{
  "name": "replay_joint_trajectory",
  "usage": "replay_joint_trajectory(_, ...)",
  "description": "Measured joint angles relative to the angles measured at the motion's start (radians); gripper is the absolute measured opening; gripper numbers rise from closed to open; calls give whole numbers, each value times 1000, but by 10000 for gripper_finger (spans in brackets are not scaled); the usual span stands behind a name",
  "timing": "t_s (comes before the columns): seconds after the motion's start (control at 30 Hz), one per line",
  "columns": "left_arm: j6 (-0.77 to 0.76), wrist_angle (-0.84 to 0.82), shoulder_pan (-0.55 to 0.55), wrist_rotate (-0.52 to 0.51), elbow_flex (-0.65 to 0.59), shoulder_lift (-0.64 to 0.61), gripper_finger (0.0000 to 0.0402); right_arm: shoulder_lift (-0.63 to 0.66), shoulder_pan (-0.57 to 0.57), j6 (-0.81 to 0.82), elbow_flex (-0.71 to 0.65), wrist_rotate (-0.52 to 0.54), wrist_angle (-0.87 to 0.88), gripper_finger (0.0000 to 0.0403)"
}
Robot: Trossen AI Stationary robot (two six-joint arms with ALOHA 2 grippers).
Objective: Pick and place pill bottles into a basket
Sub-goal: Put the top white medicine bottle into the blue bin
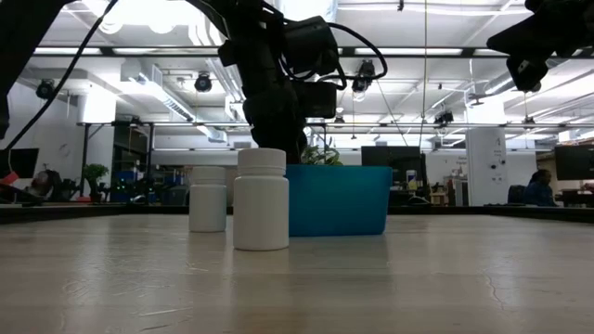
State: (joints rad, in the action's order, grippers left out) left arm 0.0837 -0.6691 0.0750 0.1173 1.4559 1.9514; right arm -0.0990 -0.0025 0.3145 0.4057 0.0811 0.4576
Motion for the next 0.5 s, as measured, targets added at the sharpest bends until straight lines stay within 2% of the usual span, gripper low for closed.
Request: replay_joint_trajectory(0.5, 1, -24, 2, -1, 35, -4, 219, 0, 0, 0, 0, 0, -5, 8)
